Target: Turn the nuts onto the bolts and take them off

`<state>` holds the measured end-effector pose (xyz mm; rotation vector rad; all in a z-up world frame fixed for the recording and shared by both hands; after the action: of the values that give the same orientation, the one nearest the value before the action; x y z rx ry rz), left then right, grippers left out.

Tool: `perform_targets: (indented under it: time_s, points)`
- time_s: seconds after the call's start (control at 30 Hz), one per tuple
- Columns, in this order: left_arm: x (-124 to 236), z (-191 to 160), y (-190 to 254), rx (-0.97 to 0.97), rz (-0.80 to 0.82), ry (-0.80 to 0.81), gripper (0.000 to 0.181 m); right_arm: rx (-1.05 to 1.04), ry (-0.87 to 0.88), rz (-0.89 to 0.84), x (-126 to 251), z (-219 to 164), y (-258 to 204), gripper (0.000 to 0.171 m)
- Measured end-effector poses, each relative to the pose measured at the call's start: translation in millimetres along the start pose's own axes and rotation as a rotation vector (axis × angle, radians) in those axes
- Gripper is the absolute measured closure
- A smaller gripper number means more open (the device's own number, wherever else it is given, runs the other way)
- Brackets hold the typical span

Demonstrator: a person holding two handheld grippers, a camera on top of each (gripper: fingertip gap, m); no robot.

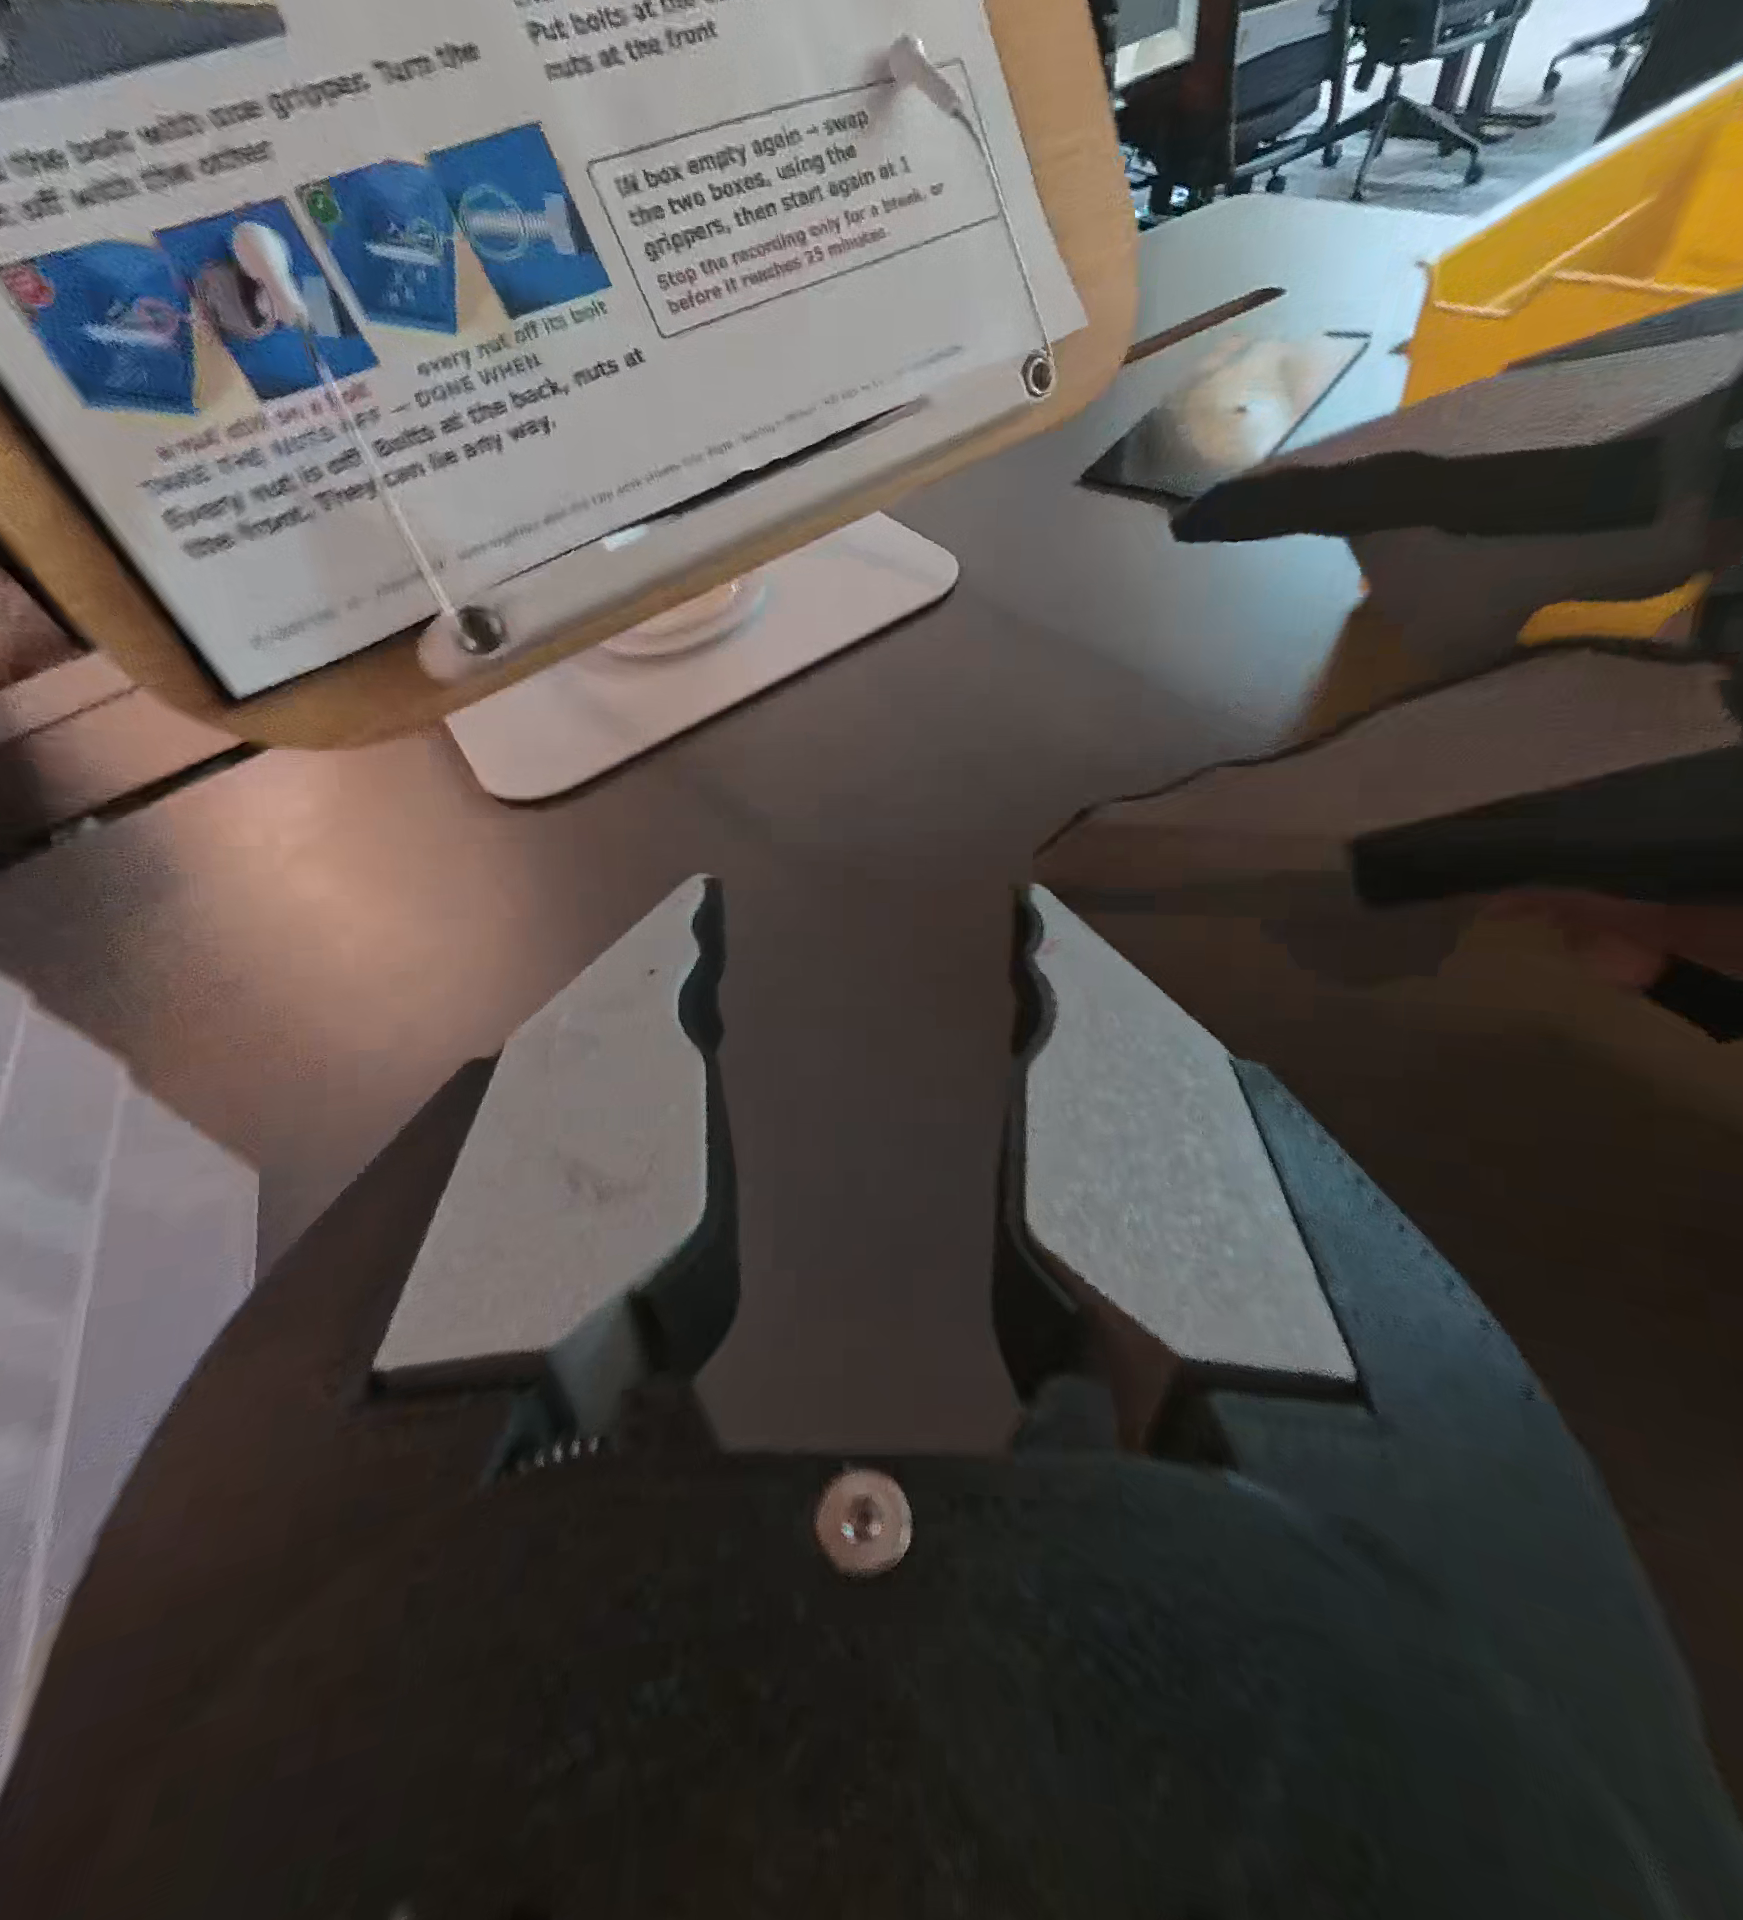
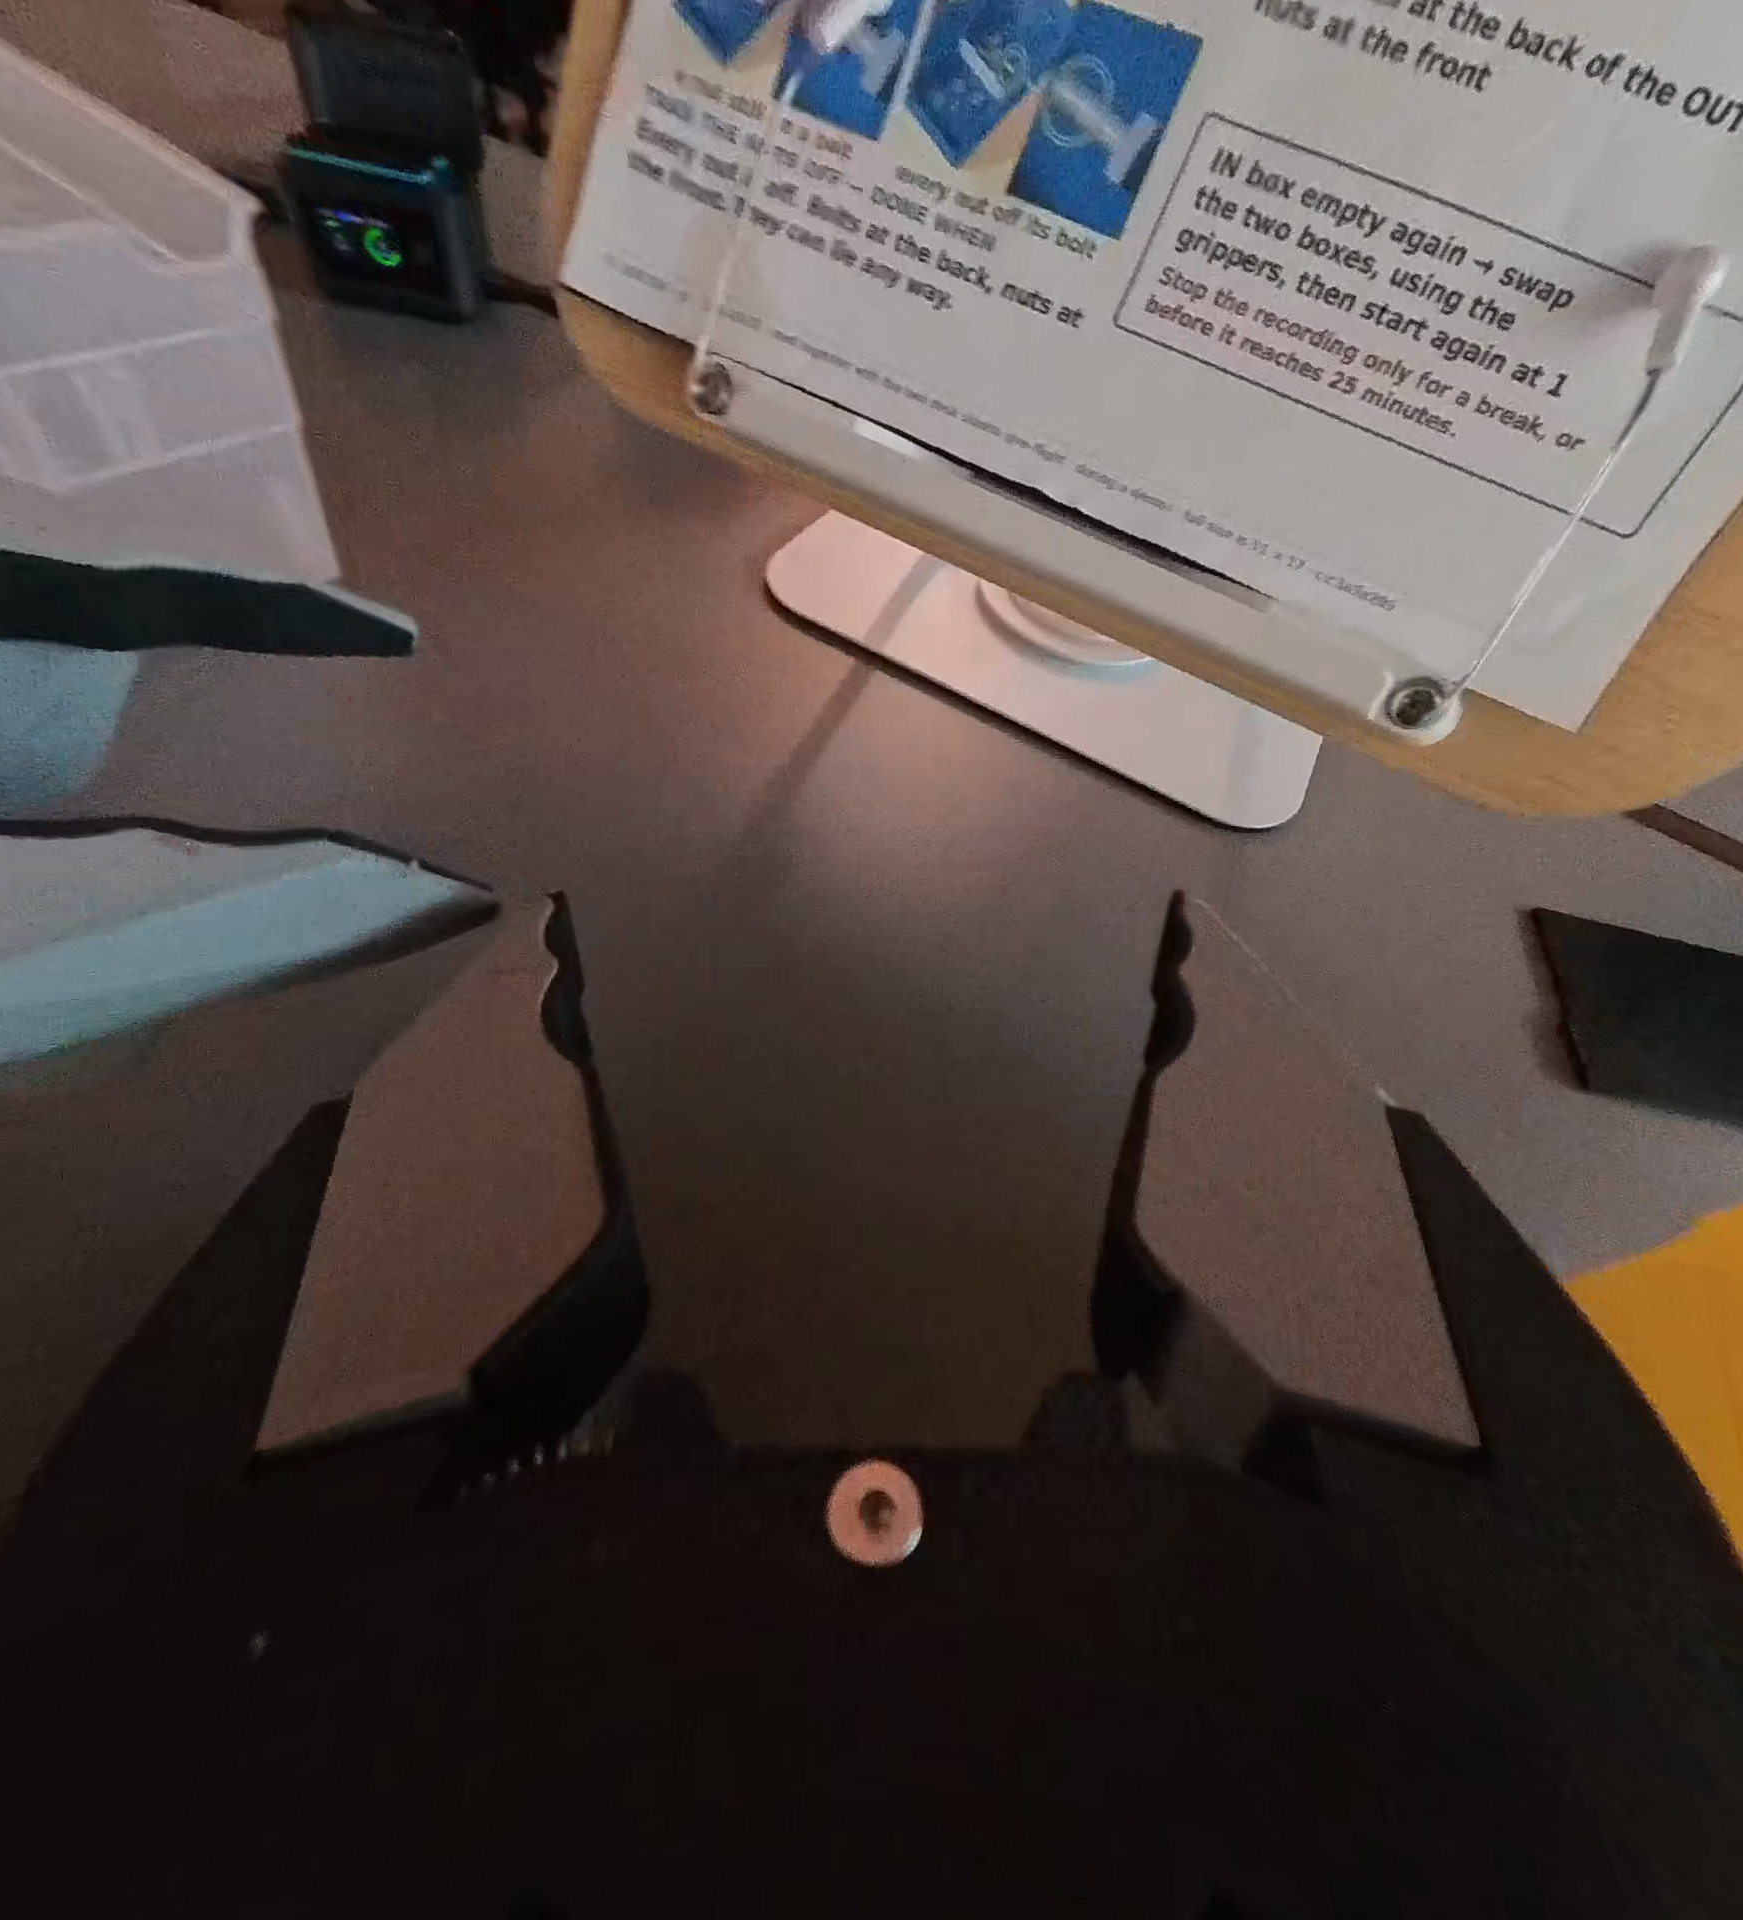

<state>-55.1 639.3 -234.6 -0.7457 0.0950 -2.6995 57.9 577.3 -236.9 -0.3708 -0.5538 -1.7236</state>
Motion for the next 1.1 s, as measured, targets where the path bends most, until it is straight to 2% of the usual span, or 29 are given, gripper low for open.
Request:
perform_targets:
  time_s: [0.1,0.13,0.2,0.27,0.3,0.4,0.57,0.67,0.83,1.1]
  points:
    - [-25.5,-7.9,-5.6,-0.008,-0.025,-0.052,0.129,0.013,0.01,-0.034,-26.3,-5.2,15.4,0.066]
    - [-29.8,-12.7,-7.6,0.037,-0.065,-0.105,0.131,0.003,-0.011,-0.014,-30.3,-7.9,17.0,0.072]
    - [-27.8,-10.6,-10.6,0.102,-0.129,-0.125,0.124,-0.018,-0.027,0.068,-27.4,-2.9,16.6,0.067]
    - [-21.9,-6.2,-9.0,0.067,-0.119,-0.017,0.142,-0.005,-0.001,0.055,-22.3,-1.5,17.6,0.071]
    - [-22.3,-6.2,-4.6,0.059,-0.138,-0.012,0.149,0.007,0.002,0.049,-20.8,-1.3,16.4,0.071]
    - [-25.2,-6.5,4.0,-0.003,-0.145,-0.073,0.138,0.015,0.019,0.043,-19.8,-0.9,13.8,0.071]
    - [-21.9,-6.0,2.1,0.004,-0.154,-0.055,0.14,0.021,0.022,0.036,-17.1,-3.0,11.5,0.069]
    - [-12.5,-6.4,-4.2,0.015,-0.128,-0.017,0.148,0.05,-0.009,0.001,-17.6,-6.9,8.9,0.069]
    - [-2.3,-15.1,-1.4,0.006,-0.121,0.0,0.144,0.017,0.002,-0.012,-14.8,-8.2,8.4,0.074]
    - [-2.2,-15.3,3.5,-0.012,-0.145,0.004,0.145,-0.049,-0.021,0.013,-18.1,-15.7,16.3,0.069]
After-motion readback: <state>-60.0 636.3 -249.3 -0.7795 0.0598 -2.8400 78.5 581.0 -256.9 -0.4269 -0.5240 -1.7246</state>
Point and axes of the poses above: each gripper's, where its closed fingertips meet, x back along the fingers, z out of its top, y = z × x across the jaws, the point moved 7 cm from there along x, back along the fingers, and after that the axes turned 9 degrees about -y, right-handed, at the moved point
